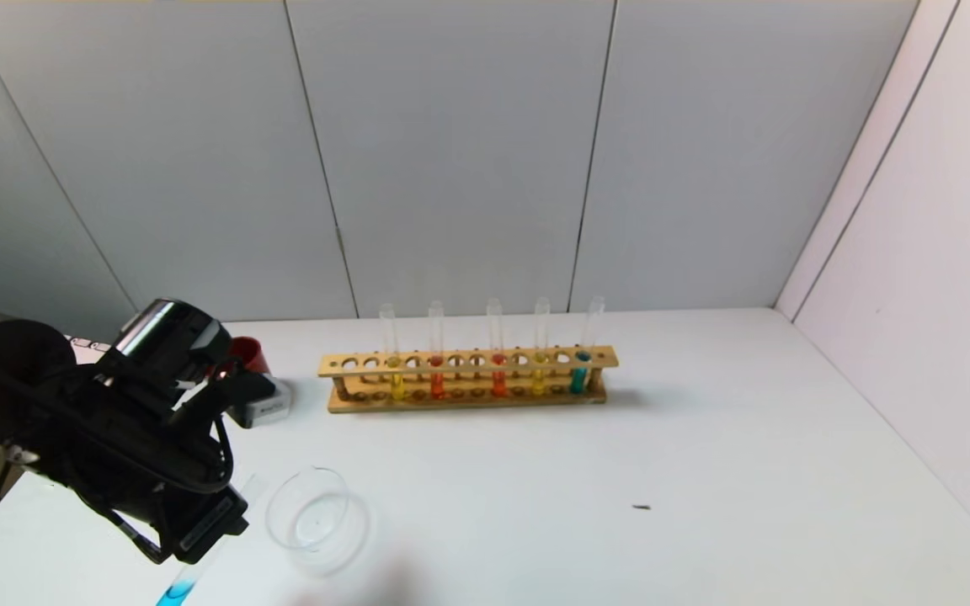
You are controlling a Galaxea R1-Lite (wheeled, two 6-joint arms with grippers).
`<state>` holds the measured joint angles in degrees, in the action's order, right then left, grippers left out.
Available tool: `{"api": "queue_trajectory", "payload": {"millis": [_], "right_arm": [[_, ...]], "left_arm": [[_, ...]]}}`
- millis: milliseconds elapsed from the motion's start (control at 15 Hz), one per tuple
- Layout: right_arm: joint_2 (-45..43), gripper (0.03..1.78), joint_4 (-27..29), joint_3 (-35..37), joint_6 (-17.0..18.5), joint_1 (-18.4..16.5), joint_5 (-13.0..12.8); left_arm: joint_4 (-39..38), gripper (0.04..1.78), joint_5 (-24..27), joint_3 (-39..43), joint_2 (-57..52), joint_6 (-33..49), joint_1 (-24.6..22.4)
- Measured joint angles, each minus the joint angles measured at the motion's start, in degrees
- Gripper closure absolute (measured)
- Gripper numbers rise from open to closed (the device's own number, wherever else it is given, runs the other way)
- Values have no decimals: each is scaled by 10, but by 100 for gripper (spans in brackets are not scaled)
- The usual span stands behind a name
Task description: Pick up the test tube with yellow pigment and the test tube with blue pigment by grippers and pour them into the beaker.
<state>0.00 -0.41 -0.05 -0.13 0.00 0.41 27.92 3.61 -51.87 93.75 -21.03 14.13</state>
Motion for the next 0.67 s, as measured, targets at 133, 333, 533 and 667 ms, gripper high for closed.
{"api": "queue_trajectory", "payload": {"millis": [133,333,533,667], "right_arm": [[0,7,0,0,0,0,0],[0,7,0,0,0,0,0],[0,7,0,0,0,0,0],[0,7,0,0,0,0,0]], "left_arm": [[12,152,-6,-15,11,0,8],[56,152,-8,-50,34,0,22],[71,152,-28,-71,59,-5,29],[88,152,-40,-84,75,-8,30]]}}
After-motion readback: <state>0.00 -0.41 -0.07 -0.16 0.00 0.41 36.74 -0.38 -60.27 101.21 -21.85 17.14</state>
